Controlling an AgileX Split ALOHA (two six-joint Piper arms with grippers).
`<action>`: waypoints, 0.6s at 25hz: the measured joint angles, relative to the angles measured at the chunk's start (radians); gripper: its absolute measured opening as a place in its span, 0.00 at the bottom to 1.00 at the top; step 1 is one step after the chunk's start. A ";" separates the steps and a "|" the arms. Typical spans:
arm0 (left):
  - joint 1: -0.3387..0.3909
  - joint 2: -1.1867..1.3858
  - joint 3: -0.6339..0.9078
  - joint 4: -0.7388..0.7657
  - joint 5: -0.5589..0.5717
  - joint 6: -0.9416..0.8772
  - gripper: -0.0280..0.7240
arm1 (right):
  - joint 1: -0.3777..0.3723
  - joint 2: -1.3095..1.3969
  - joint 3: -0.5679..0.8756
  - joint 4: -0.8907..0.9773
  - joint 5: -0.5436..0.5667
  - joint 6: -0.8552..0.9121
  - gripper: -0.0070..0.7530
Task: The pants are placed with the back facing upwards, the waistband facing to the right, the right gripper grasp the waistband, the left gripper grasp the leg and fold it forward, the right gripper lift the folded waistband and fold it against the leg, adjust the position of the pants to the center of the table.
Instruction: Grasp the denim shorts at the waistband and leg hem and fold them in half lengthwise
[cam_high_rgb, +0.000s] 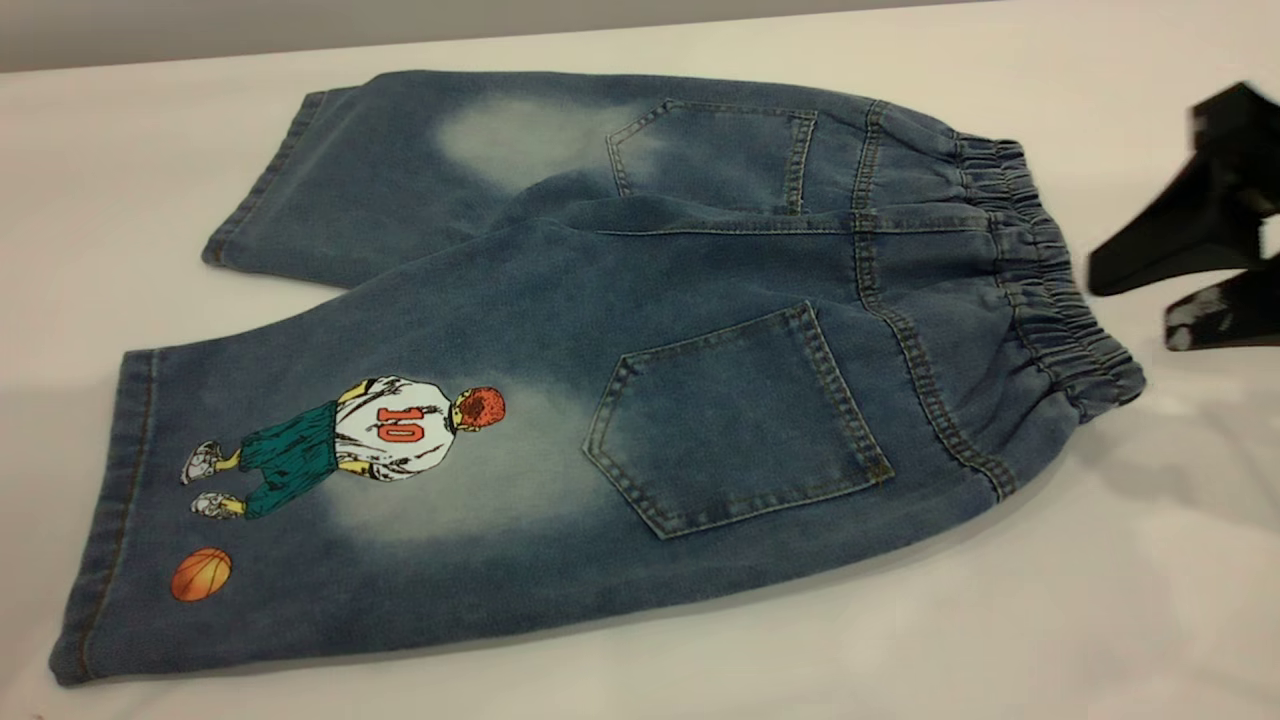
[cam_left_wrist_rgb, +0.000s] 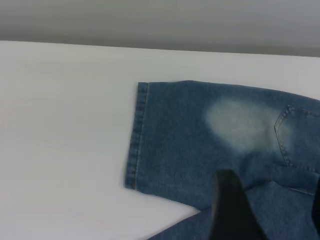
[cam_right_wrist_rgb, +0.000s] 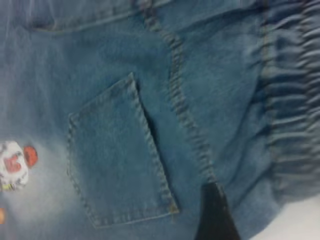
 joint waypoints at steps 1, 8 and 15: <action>0.000 0.000 0.000 0.000 0.000 0.000 0.52 | -0.027 0.012 0.000 0.002 0.015 -0.015 0.52; 0.000 0.000 0.000 -0.002 0.002 0.000 0.52 | -0.123 0.124 0.000 0.047 0.075 -0.113 0.52; 0.000 0.000 0.000 -0.002 0.002 0.000 0.52 | -0.122 0.241 -0.011 0.108 0.108 -0.196 0.52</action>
